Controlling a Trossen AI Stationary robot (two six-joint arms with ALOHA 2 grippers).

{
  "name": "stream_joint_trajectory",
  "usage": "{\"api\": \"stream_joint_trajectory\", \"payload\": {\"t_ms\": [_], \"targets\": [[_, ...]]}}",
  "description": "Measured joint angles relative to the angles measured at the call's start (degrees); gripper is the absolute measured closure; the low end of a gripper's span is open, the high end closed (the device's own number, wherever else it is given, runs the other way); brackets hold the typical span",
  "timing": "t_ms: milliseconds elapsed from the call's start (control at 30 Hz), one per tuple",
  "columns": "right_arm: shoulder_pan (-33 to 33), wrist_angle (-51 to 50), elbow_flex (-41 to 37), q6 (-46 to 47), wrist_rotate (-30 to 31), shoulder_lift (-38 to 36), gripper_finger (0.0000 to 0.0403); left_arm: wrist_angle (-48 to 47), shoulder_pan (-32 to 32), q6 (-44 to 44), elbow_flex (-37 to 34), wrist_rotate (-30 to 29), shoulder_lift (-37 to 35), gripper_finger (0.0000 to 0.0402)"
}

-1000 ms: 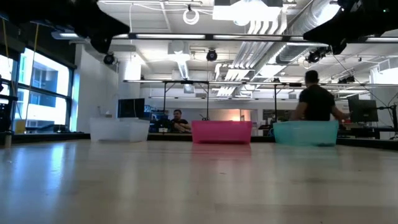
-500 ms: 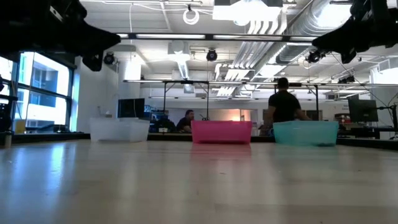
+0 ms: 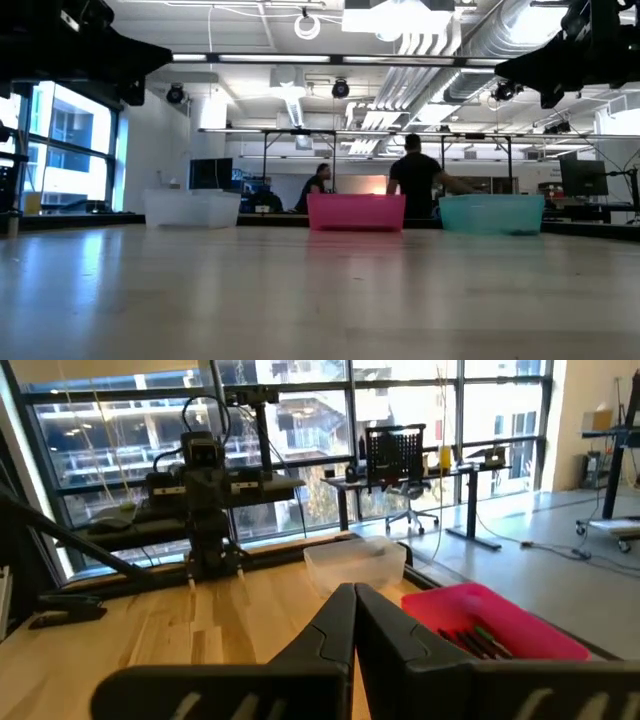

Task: Sort crayons/erasers/pens/pencils in bins
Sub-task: Return to Home Position

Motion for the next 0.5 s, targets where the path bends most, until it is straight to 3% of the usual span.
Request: {"api": "stream_joint_trajectory", "payload": {"t_ms": [167,333,500], "targets": [[0.0,0.2,0.0,-1.1,-0.1,0.0,0.0403,-10.8,2.4,-0.1,0.0,0.5,-10.5,0.0402],[-0.2,1.5,-0.8,-1.3,-1.0,0.0,0.0403,-10.7,3.6,0.1,-0.8,2.7,-10.2,0.0402],[-1.0,9.8,-7.8,2.6,-3.4,0.1,0.0403,-6.1,4.1,-3.0,-3.9,4.2,-10.0,0.0402]]}}
